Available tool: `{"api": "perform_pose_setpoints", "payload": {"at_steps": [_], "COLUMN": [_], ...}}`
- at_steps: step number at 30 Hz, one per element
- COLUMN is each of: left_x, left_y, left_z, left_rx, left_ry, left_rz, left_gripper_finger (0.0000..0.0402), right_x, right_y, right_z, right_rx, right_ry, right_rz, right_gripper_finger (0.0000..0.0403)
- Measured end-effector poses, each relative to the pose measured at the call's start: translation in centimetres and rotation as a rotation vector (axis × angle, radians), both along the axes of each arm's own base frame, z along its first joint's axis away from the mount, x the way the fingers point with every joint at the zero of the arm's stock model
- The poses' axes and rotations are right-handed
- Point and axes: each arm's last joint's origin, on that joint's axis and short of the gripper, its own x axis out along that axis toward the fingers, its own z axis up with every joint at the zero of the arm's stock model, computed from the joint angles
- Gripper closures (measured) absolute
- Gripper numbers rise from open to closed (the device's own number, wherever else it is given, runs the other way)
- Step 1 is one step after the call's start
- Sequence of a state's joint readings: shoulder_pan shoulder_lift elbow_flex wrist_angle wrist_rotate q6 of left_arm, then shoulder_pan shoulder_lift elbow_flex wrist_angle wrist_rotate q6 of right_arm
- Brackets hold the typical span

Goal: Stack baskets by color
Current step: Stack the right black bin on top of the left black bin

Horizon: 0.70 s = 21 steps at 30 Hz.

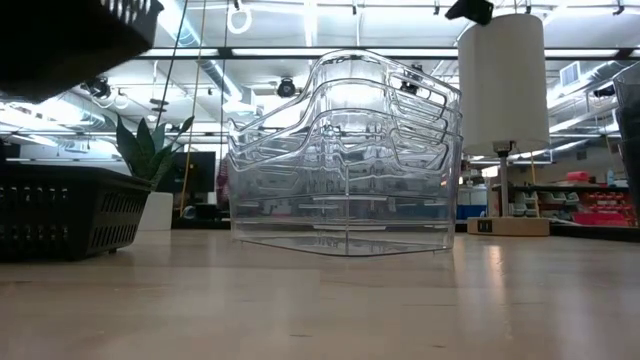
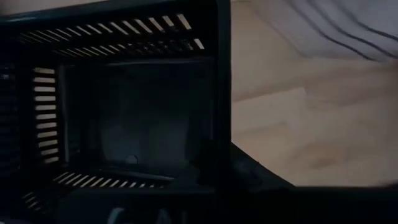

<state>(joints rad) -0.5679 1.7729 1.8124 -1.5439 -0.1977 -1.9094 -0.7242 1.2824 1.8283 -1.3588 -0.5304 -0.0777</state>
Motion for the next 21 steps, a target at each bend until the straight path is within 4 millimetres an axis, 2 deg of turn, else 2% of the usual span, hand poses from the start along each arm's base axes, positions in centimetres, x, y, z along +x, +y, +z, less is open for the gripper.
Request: {"api": "perform_pose_setpoints", "payload": {"at_steps": [3,8,13,21], "left_x": [0.3,0.2,0.0,1.5], "left_y": [0.1,0.2,0.5,1.5], "left_z": [-1.5,-3.2,-4.7,-7.4], "left_rx": [-0.015,-0.005,0.039,0.014], "left_ry": [0.015,0.034,0.053,-0.019], "left_rz": [0.081,0.19,0.243,0.301], "left_gripper_finger": [0.0395,0.0395,0.0395,0.0395], "right_x": [0.2,0.4,-0.1,-2.5], "right_y": [0.0,0.1,0.8,2.6], "right_z": [-1.0,-1.7,-1.2,0.1], "right_rx": [0.019,0.05,0.034,-0.034], "right_ry": [0.005,-0.009,-0.049,-0.118], "right_rz": [0.048,0.023,0.021,0.017], "right_gripper_finger": [0.014,0.0144,0.0155,0.0165]}}
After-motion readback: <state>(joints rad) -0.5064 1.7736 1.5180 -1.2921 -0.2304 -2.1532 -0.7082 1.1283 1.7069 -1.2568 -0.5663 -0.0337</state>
